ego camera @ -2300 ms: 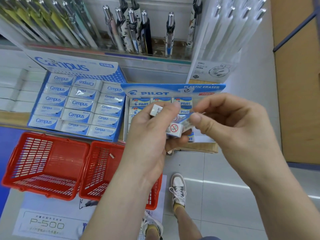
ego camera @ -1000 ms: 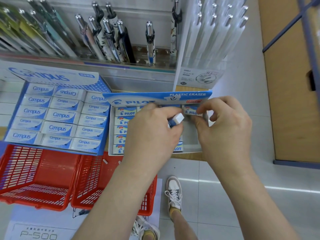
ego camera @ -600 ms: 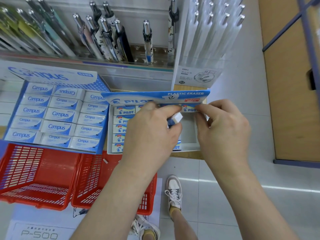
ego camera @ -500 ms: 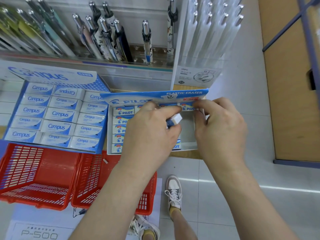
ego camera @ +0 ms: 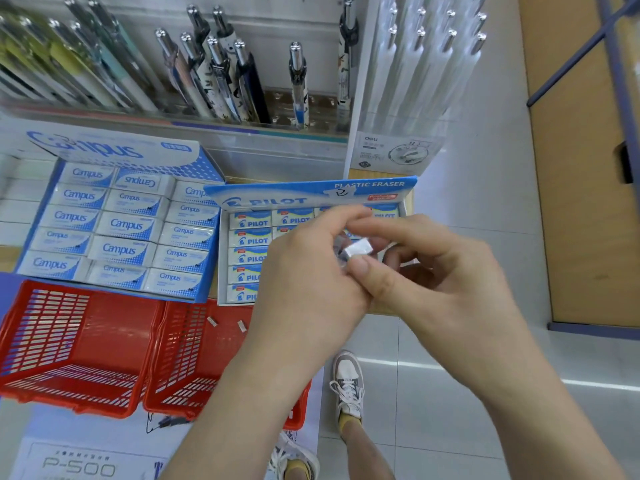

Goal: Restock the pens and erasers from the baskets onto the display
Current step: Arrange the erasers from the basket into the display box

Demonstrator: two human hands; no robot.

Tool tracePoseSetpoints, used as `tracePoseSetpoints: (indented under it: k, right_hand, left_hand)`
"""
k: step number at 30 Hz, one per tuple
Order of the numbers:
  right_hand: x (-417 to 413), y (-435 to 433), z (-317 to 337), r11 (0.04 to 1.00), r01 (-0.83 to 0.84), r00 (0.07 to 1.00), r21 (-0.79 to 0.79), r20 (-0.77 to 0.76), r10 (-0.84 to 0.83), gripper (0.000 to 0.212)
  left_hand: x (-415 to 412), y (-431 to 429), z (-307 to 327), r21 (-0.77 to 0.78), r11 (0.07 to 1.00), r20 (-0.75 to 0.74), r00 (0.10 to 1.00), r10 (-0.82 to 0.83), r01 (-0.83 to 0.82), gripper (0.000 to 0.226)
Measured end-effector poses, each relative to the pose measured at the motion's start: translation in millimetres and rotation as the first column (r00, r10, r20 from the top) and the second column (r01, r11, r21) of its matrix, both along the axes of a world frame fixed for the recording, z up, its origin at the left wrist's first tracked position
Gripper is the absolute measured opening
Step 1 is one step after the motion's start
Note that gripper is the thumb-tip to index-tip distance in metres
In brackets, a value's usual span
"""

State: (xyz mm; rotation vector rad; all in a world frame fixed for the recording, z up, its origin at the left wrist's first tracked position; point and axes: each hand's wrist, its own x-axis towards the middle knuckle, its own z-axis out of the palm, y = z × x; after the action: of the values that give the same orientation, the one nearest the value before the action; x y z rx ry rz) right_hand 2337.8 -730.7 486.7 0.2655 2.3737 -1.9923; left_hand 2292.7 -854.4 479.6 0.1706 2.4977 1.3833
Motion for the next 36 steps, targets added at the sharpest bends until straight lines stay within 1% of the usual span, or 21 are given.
tracePoseSetpoints:
  k: [3, 4, 5, 7, 8, 9, 10, 11, 14, 15, 18, 20, 21, 22, 23, 25, 27, 29, 31, 33, 36]
  right_hand:
    - [-3, 1, -2, 0.999, 0.031, 1.0, 0.033, 0.003, -0.031, 0.017]
    - [-5, 2, 0, 0.998, 0.06, 0.998, 0.012, -0.003, -0.06, 0.013]
    - [-5, 2, 1, 0.993, 0.105, 0.994, -0.053, 0.007, -0.105, 0.011]
    - [-8, 4, 2, 0.944, 0.232, 0.972, -0.234, 0.081, -0.219, 0.017]
    - [-9, 5, 2, 0.918, 0.278, 0.96, -0.282, 0.124, -0.252, 0.02]
    - [-10, 8, 1, 0.91, 0.292, 0.954, -0.293, 0.154, -0.257, 0.022]
    - [-11, 11, 0, 0.915, 0.278, 0.956, -0.293, 0.178, -0.233, 0.022]
    - [-11, 14, 1, 0.924, 0.239, 0.962, -0.299, 0.199, -0.184, 0.021]
    - [-10, 21, 3, 0.945, 0.089, 0.97, -0.314, 0.243, -0.01, 0.022]
    - [-9, 23, 3, 0.944, 0.077, 0.968, -0.321, 0.25, 0.006, 0.022]
    - [-9, 28, 4, 0.929, 0.119, 0.964, -0.352, 0.266, -0.022, 0.026]
    - [-8, 30, 3, 0.922, 0.133, 0.962, -0.365, 0.272, -0.031, 0.03]
    - [-8, 29, 2, 0.932, 0.13, 0.965, -0.339, 0.261, -0.039, 0.028]
    - [-8, 28, 1, 0.954, 0.123, 0.97, -0.273, 0.237, -0.057, 0.024]
    - [-8, 27, -1, 0.979, 0.114, 0.976, -0.169, 0.202, -0.079, 0.021]
    - [-9, 26, -7, 0.987, 0.094, 0.988, 0.134, 0.113, -0.11, 0.022]
    - [-10, 28, -14, 0.91, 0.056, 0.997, 0.412, 0.021, -0.071, 0.023]
    - [-12, 29, -21, 0.82, 0.043, 0.999, 0.57, -0.032, -0.031, 0.02]
    - [-13, 30, -27, 0.735, 0.05, 0.998, 0.677, -0.051, -0.021, 0.019]
    - [-15, 29, -30, 0.679, 0.052, 0.998, 0.733, -0.071, 0.0, 0.016]
    - [-16, 28, -31, 0.696, 0.075, 0.993, 0.714, -0.117, 0.012, 0.016]
  left_hand:
    - [3, 3, 1, -0.026, 1.0, 0.012, 1.0, -0.014, 0.014, 0.057]
    - [3, 4, 2, -0.03, 0.999, 0.016, 1.0, -0.017, 0.018, 0.058]
    - [4, 5, 3, -0.003, 1.0, 0.038, 0.999, -0.023, 0.024, 0.056]
    - [5, 5, 5, 0.176, 0.984, 0.143, 0.989, -0.033, 0.008, 0.049]
    - [6, 4, 4, 0.292, 0.956, 0.211, 0.976, -0.043, -0.021, 0.043]
    - [6, 2, 5, 0.387, 0.92, 0.274, 0.96, -0.058, -0.055, 0.039]
    - [6, -1, 5, 0.444, 0.893, 0.307, 0.949, -0.072, -0.076, 0.036]
    - [5, -4, 5, 0.464, 0.883, 0.309, 0.947, -0.083, -0.074, 0.035]
    - [1, -11, 5, 0.43, 0.903, 0.235, 0.963, -0.129, 0.016, 0.033]
    - [-1, -12, 6, 0.41, 0.911, 0.213, 0.966, -0.147, 0.048, 0.033]
    - [-7, -14, 7, 0.352, 0.929, 0.173, 0.968, -0.181, 0.111, 0.026]
    - [-10, -13, 6, 0.343, 0.935, 0.169, 0.973, -0.157, 0.091, 0.019]
    - [-12, -13, 6, 0.332, 0.941, 0.172, 0.977, -0.127, 0.063, 0.016]
    - [-13, -13, 4, 0.304, 0.952, 0.169, 0.981, -0.094, 0.039, 0.016]
    - [-14, -12, 2, 0.266, 0.964, 0.154, 0.986, -0.066, 0.023, 0.017]
    - [-15, -10, -3, 0.182, 0.983, 0.103, 0.994, -0.033, 0.014, 0.02]
    - [-15, -6, -8, 0.098, 0.995, 0.048, 0.999, -0.019, 0.015, 0.019]
    - [-15, -3, -12, 0.002, 1.0, -0.022, 0.999, -0.027, 0.027, 0.019]
    - [-17, -1, -16, -0.129, 0.991, -0.108, 0.993, -0.058, 0.044, 0.022]
    - [-19, -1, -18, -0.195, 0.979, -0.148, 0.986, -0.083, 0.054, 0.021]
    - [-21, -2, -18, -0.201, 0.976, -0.123, 0.987, -0.105, 0.079, 0.011]
